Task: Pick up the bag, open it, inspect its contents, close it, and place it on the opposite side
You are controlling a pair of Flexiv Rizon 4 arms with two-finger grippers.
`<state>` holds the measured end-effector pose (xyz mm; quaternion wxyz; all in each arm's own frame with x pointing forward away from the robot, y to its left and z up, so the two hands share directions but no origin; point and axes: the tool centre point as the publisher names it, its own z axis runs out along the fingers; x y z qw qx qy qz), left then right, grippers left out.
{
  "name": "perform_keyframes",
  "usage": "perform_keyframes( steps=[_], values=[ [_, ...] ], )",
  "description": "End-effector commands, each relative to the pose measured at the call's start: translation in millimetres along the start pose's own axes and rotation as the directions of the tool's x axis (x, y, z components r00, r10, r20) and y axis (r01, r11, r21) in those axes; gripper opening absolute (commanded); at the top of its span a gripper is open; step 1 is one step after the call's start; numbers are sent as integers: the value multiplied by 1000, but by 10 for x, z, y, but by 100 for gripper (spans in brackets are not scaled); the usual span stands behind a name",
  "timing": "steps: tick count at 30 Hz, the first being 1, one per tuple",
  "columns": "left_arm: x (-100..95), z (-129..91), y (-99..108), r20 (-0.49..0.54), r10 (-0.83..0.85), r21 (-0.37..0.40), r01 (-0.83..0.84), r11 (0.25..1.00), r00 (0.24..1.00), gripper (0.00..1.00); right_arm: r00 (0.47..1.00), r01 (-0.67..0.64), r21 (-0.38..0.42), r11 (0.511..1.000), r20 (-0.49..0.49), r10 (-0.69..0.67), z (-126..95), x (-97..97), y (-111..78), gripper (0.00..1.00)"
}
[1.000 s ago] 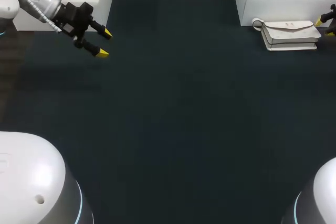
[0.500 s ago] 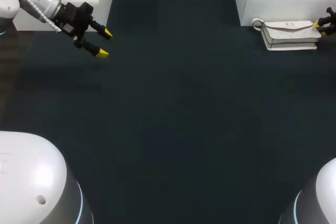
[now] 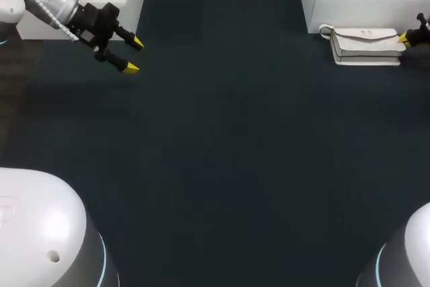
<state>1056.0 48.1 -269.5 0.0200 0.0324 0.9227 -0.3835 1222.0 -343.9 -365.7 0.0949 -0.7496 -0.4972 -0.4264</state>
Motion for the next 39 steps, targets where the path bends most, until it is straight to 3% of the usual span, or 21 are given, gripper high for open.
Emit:
perform_keyframes(
  steps=[1,10,27,29,31,39],
  values=[
    [0,9,8,2,1,3,-1,1000,1000,100,998,20,547,837,-59,15,27,-24,12,0],
    [0,9,8,2,1,3,-1,1000,1000,100,994,56,548,835,-105,2,22,152,-180,0],
    [0,9,8,2,1,3,-1,1000,1000,100,990,82,579,811,-141,1,121,263,-474,0],
    [0,9,8,2,1,3,-1,1000,1000,100,990,81,582,809,-140,2,116,258,-476,22],
    [0,9,8,2,1,3,-1,1000,1000,100,990,81,585,807,-138,1,97,249,-464,31],
    [0,9,8,2,1,3,-1,1000,1000,100,993,78,598,797,-116,-10,24,221,-415,33]
  ],
)
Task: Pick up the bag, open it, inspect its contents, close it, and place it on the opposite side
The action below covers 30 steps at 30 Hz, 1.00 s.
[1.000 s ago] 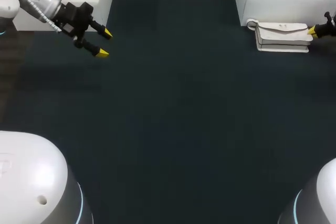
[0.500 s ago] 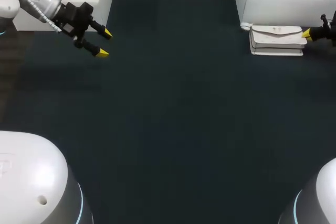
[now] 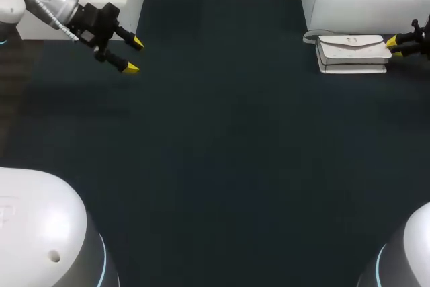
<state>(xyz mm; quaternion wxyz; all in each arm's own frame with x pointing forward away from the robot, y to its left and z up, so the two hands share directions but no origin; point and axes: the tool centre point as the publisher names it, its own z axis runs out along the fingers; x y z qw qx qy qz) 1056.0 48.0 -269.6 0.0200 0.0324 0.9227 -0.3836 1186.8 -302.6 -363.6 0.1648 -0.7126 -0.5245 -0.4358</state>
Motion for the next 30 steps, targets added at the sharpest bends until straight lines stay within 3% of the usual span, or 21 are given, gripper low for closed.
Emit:
perform_keyframes(
  steps=[1,16,18,20,30],
  values=[
    [0,8,7,2,1,3,-1,1000,1000,100,1000,3,502,865,-6,0,-17,-10,59,32],
    [0,8,7,2,1,3,-1,1000,1000,100,999,41,607,793,-15,-40,125,87,-111,24],
    [0,8,7,2,1,3,-1,1000,1000,100,999,44,611,791,-16,-43,138,101,-132,16],
    [0,8,7,2,1,3,-1,1000,1000,100,999,44,614,788,-17,-42,149,106,-156,0],
    [0,8,7,2,1,3,-1,1000,1000,100,998,63,616,785,-60,-33,239,194,-315,0]
  ],
)
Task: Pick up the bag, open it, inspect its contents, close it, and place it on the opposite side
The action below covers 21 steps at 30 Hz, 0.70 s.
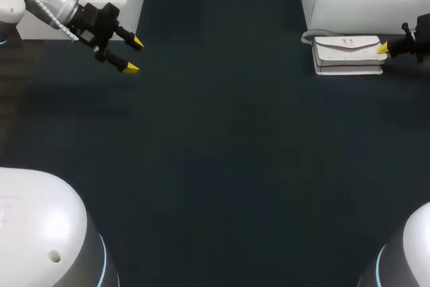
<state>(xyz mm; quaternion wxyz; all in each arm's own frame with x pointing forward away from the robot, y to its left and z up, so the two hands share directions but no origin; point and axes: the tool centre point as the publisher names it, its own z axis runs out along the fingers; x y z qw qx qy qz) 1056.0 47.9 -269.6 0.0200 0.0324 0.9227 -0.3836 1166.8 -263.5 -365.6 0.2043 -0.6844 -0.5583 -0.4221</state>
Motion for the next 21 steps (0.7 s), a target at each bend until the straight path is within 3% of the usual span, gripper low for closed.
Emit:
perform_keyframes(
  steps=[1,6,21],
  values=[
    [0,7,7,2,1,3,-1,1000,1000,100,1000,14,527,850,-29,2,66,7,4,0],
    [0,7,7,2,1,3,-1,1000,1000,100,999,21,503,864,-53,7,132,120,-150,0],
    [0,7,7,2,1,3,-1,1000,1000,100,999,21,503,864,-53,7,132,120,-150,0]
  ],
)
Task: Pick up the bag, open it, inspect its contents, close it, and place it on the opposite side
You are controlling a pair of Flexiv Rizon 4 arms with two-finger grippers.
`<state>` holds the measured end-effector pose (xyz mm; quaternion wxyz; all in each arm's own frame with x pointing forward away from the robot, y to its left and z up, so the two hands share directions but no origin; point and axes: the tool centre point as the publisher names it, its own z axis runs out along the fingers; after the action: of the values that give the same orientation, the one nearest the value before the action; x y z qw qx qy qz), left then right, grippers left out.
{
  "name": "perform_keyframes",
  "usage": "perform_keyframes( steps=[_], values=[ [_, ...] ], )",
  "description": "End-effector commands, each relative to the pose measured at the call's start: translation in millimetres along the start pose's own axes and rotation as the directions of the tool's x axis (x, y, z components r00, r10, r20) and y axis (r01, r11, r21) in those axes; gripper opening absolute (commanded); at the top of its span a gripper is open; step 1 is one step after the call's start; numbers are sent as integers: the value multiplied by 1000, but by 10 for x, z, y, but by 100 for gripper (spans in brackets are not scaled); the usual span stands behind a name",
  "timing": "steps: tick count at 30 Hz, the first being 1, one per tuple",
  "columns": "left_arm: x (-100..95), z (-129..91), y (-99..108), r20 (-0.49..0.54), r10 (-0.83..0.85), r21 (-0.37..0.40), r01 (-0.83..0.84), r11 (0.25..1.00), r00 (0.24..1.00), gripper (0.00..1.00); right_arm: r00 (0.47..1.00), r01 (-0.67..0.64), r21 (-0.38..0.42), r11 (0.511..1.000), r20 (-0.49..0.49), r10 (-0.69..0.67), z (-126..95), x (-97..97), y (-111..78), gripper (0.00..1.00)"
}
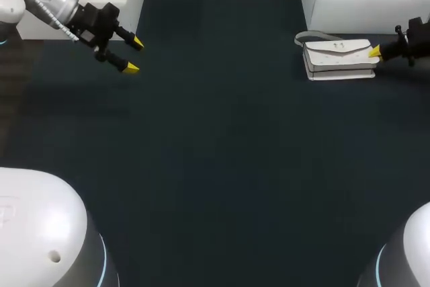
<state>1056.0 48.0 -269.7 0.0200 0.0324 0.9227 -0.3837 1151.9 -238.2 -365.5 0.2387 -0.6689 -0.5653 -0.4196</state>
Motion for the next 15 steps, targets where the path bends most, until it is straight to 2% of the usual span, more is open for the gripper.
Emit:
perform_keyframes(
  steps=[1,5,15],
  values=[
    [0,7,7,2,1,3,-1,1000,1000,100,1000,2,449,894,-8,1,-11,-27,63,0],
    [0,7,7,2,1,3,-1,1000,1000,100,1000,3,445,896,-14,3,25,-13,52,0],
    [0,7,7,2,1,3,-1,1000,1000,100,998,44,419,907,-49,-25,334,277,-119,0]
  ],
)
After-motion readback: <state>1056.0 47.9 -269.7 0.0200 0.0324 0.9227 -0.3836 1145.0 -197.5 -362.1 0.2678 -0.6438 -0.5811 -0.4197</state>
